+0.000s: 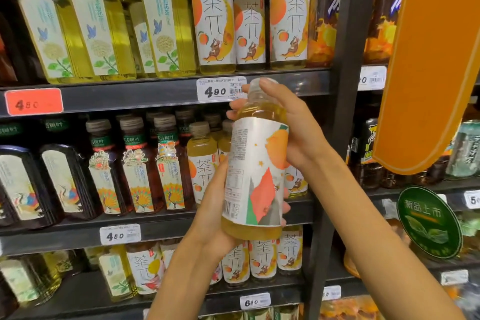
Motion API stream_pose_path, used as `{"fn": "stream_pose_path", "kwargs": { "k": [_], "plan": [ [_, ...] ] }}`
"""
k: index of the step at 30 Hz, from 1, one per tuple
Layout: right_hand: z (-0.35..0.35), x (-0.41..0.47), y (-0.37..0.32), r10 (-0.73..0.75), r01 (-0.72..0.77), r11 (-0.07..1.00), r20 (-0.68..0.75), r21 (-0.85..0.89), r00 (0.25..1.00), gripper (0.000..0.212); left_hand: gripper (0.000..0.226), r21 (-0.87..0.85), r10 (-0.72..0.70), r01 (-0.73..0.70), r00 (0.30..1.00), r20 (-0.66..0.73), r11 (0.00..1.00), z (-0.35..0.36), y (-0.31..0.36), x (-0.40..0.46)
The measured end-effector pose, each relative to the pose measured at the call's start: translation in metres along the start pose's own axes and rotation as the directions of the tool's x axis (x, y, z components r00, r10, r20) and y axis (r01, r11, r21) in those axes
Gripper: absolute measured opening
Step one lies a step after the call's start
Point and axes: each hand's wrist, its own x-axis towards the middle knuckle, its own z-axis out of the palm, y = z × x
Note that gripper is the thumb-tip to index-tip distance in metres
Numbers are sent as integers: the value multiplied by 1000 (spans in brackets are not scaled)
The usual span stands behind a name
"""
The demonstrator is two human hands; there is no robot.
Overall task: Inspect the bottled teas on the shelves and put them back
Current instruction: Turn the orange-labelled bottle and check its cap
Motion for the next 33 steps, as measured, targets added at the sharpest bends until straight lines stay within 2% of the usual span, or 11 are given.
{"fn": "stream_pose_path", "kwargs": {
  "k": [2,5,8,12,16,19,21,24,26,29,33],
  "plan": [
    [-2,1,1,18,-20,999,-56,-38,998,20,64,-28,-50,50,999,11,998,-2,-5,1],
    [-5,-2,2,-43,5,972,-156,-234,987,21,68,120,34,-26,997,-68,992,-6,-8,2],
    [-8,-3,5,-46,-27,937,-199,-349,979,20,73,189,98,-87,994,-46,978,0,-14,-2],
    [-19,-2,4,149,-193,957,-203,-218,968,28,72,91,93,-91,995,-21,992,7,-20,-4],
    [-28,-6,10,326,-322,939,-11,122,945,43,68,-332,-51,109,983,178,937,12,-15,-10],
    [-25,-5,21,333,-317,920,-34,232,942,36,60,-488,-50,183,961,273,853,12,-16,-13],
    [-24,-3,18,253,-235,950,-70,207,965,25,63,-389,-49,105,987,151,915,10,-17,-11],
    [-26,-2,9,47,-58,995,-126,-82,991,17,59,83,97,-83,978,-186,993,3,-17,-8],
    [-24,-3,6,-14,-15,974,-129,-225,992,9,57,234,201,-155,961,-188,960,6,-20,-8],
    [-24,-2,9,53,-89,958,-135,-271,989,12,65,259,218,-177,966,-138,950,13,-27,-12],
    [-34,-3,15,213,-230,959,-117,-164,970,27,64,1,67,-68,992,-107,998,14,-25,-16]
  ]
}}
